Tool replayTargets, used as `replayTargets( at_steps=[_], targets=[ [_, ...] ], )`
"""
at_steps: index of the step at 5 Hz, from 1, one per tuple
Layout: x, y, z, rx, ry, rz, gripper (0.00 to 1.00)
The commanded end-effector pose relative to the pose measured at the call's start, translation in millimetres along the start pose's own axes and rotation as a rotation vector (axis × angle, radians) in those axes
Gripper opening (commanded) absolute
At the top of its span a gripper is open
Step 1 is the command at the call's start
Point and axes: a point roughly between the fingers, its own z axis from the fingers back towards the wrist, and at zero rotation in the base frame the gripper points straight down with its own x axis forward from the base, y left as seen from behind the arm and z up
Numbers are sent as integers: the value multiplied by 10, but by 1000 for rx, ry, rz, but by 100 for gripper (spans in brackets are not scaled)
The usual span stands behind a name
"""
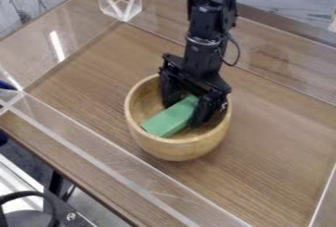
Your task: Remove the green block from inside the brown bowl and put it on the table
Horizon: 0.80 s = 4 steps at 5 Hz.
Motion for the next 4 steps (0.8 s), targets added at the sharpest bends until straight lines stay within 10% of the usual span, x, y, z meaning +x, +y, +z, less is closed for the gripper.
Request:
replayTargets(
  at_steps=[1,4],
  targets=[
    [-25,60,-191,-13,65,-17,100],
    [-36,100,-202,-13,90,-12,100]
  ],
)
